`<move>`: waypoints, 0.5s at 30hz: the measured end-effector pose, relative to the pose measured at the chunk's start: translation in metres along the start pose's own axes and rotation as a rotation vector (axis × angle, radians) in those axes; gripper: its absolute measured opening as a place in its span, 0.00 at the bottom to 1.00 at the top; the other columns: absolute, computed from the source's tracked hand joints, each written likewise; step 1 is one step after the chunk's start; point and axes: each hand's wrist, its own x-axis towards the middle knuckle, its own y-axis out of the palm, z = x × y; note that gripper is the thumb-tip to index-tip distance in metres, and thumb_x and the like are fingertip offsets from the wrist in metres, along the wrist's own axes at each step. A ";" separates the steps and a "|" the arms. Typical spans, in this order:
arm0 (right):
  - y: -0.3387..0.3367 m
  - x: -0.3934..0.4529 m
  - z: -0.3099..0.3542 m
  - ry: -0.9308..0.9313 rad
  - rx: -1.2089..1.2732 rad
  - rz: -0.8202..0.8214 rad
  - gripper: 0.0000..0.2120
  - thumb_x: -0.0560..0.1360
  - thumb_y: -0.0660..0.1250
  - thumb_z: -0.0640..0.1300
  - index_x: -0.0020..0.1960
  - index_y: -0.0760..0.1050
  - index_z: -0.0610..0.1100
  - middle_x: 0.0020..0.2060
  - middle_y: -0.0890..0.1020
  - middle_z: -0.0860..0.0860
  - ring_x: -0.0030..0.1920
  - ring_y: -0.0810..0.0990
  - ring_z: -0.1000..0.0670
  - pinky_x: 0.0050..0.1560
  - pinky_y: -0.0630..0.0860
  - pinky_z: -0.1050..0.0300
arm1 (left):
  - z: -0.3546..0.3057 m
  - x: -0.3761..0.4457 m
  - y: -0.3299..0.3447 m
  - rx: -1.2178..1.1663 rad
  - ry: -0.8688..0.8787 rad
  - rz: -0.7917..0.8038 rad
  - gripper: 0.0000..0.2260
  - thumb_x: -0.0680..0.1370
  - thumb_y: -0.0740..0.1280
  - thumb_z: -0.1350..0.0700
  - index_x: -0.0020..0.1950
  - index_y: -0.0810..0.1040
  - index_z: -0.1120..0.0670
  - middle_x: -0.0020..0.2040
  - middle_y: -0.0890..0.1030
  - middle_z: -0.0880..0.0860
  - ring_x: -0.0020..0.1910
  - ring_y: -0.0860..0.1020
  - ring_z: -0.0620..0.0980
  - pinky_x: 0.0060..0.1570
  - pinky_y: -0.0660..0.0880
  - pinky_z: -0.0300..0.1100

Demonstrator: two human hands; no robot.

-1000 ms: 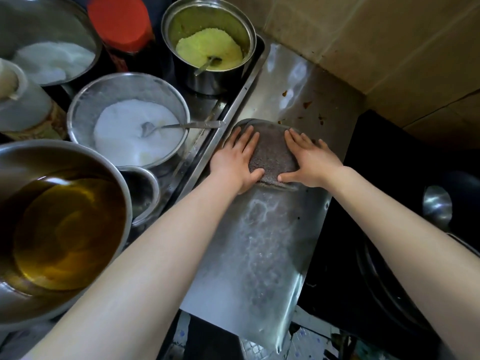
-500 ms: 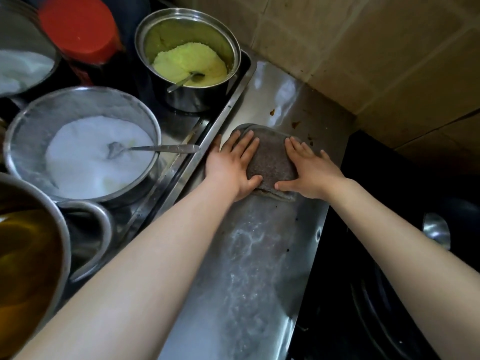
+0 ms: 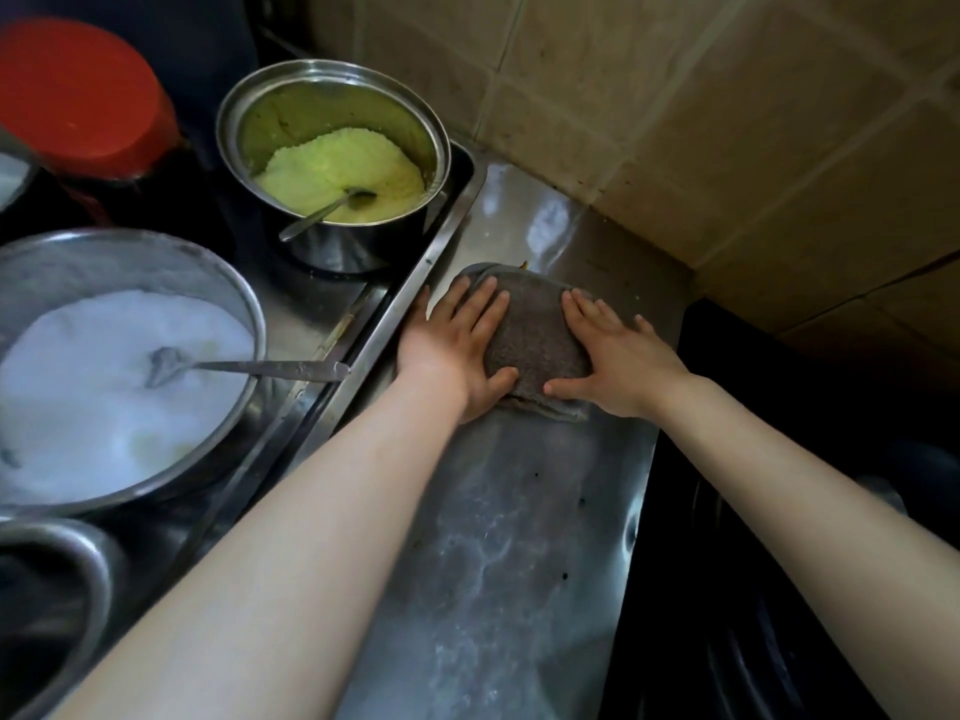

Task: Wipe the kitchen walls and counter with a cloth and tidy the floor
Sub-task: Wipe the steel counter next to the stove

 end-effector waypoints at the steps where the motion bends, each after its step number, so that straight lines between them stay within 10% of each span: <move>1: 0.000 0.001 -0.001 0.001 0.012 -0.005 0.50 0.70 0.61 0.68 0.76 0.34 0.50 0.77 0.40 0.54 0.76 0.42 0.52 0.75 0.45 0.44 | 0.000 0.002 -0.001 0.003 0.001 -0.002 0.35 0.77 0.49 0.36 0.76 0.37 0.50 0.77 0.36 0.48 0.76 0.38 0.50 0.72 0.38 0.54; 15: -0.012 0.031 -0.027 0.044 0.062 -0.043 0.49 0.69 0.60 0.70 0.76 0.35 0.52 0.76 0.40 0.56 0.76 0.43 0.52 0.73 0.47 0.39 | 0.000 0.050 -0.013 0.054 0.045 0.006 0.35 0.77 0.47 0.35 0.76 0.36 0.49 0.77 0.37 0.48 0.76 0.39 0.50 0.72 0.38 0.55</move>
